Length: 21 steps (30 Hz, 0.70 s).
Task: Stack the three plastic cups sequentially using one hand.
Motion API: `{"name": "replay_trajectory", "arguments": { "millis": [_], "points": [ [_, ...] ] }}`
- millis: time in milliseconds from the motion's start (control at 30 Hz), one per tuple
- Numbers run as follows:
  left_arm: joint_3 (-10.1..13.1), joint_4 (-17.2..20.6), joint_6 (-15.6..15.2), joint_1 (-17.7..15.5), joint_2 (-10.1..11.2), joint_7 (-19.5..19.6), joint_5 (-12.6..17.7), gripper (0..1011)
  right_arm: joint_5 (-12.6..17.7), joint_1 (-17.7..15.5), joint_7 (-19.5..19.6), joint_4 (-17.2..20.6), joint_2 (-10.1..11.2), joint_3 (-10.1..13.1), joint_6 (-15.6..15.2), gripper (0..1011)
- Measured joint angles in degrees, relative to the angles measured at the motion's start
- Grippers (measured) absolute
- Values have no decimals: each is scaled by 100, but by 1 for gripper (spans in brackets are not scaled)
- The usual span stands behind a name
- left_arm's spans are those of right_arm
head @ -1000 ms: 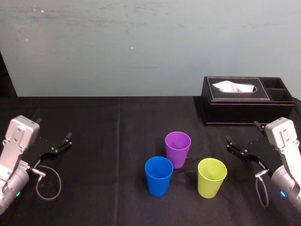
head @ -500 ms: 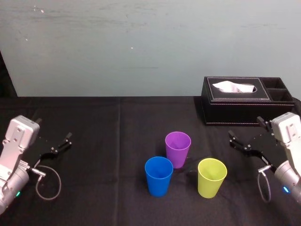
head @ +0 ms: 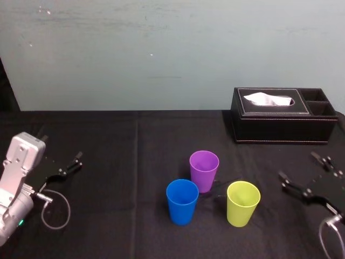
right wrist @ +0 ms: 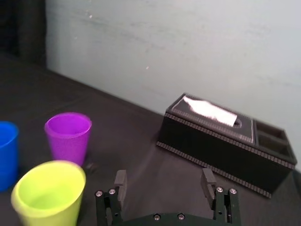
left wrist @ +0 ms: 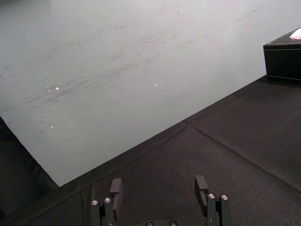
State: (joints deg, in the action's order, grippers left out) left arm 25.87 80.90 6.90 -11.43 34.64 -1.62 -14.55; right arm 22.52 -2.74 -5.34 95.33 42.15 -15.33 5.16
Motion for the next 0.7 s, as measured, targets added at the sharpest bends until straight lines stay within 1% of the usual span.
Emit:
{"name": "replay_trajectory", "arguments": {
  "millis": [33,100,133,200,233,267,300,400,433,467,567,700],
  "points": [
    [-1,0,0,0,0,0,0,1000,103,-228,-46,148,112,128,-14,1003],
    [-1,0,0,0,0,0,0,1000,196,-466,-88,291,214,253,-16,1003],
    [0,0,0,0,0,0,0,1000,284,-685,-133,412,301,365,-16,1003],
    [0,0,0,0,0,0,0,1000,358,-904,-190,530,391,467,-16,1003],
    [0,0,0,0,0,0,0,1000,413,-1106,-254,630,470,546,-16,1003],
    [0,0,0,0,0,0,0,1000,439,-1193,-293,679,504,577,-15,1003],
    [-1,0,0,0,0,0,0,1000,477,-1372,-365,761,570,632,-9,1003],
    [0,0,0,0,0,0,0,1001,527,-1621,-483,878,640,704,8,1003],
    [0,0,0,0,0,0,0,1000,527,-1621,-483,878,640,704,8,1003],
    [0,0,0,0,0,0,0,1000,538,-1708,-543,920,656,719,9,1003],
    [-1,0,0,0,0,0,0,1000,534,-1817,-659,972,668,711,17,1003],
    [0,0,0,0,0,0,0,1000,488,-1818,-793,983,619,619,4,1003]
  ]
}}
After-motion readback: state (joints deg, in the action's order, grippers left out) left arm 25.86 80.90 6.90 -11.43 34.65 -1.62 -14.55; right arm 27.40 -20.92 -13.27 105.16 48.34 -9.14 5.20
